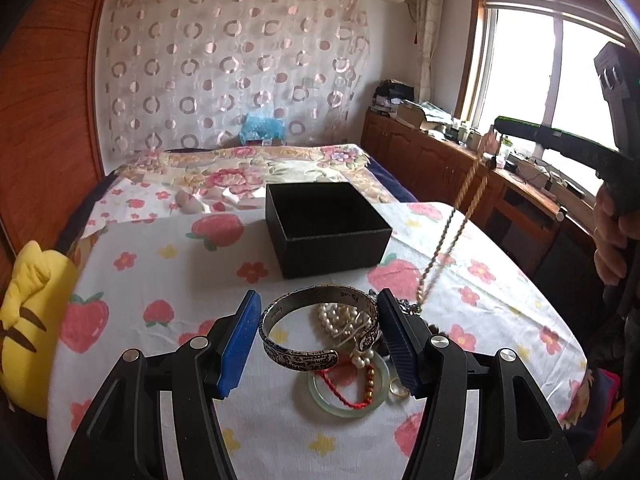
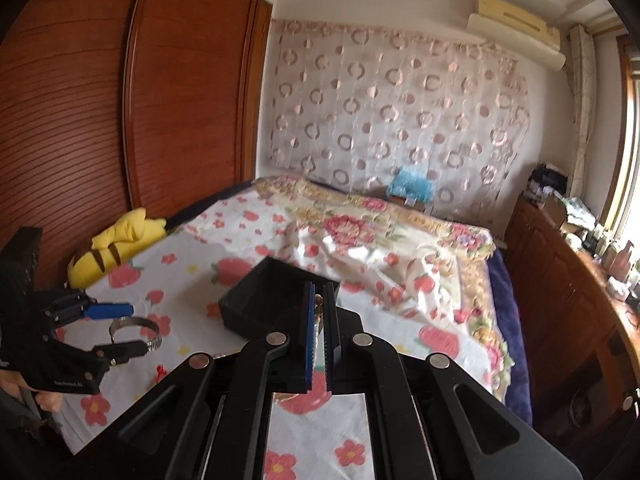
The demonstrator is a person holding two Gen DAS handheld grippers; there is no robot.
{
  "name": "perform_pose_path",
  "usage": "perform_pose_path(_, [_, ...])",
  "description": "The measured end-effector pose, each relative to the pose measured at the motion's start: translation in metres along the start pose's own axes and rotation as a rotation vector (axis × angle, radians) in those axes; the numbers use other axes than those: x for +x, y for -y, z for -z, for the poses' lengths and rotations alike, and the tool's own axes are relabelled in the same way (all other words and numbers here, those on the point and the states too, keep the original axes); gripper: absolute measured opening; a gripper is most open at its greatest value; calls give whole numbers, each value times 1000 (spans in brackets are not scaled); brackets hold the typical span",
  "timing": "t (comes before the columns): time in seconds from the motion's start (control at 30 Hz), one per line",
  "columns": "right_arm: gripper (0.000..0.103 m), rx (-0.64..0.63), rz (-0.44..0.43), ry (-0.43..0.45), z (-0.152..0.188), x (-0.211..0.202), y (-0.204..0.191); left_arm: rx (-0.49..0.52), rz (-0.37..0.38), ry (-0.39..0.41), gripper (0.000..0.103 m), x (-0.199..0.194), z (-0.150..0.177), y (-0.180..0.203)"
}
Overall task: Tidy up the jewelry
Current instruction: 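Lift the gold chain with the right gripper while the left lowers the bangle into the box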
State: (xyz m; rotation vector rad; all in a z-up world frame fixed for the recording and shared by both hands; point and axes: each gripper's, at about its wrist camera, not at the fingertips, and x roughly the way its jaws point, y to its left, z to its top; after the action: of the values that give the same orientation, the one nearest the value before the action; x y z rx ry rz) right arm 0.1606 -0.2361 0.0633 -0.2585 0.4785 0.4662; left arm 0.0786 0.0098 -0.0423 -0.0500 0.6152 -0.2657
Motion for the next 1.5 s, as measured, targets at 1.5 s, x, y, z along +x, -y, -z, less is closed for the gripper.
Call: perform_pose_path(1.5, [5, -37, -67, 95, -95, 61, 32, 70, -4, -114, 62, 154, -81, -6])
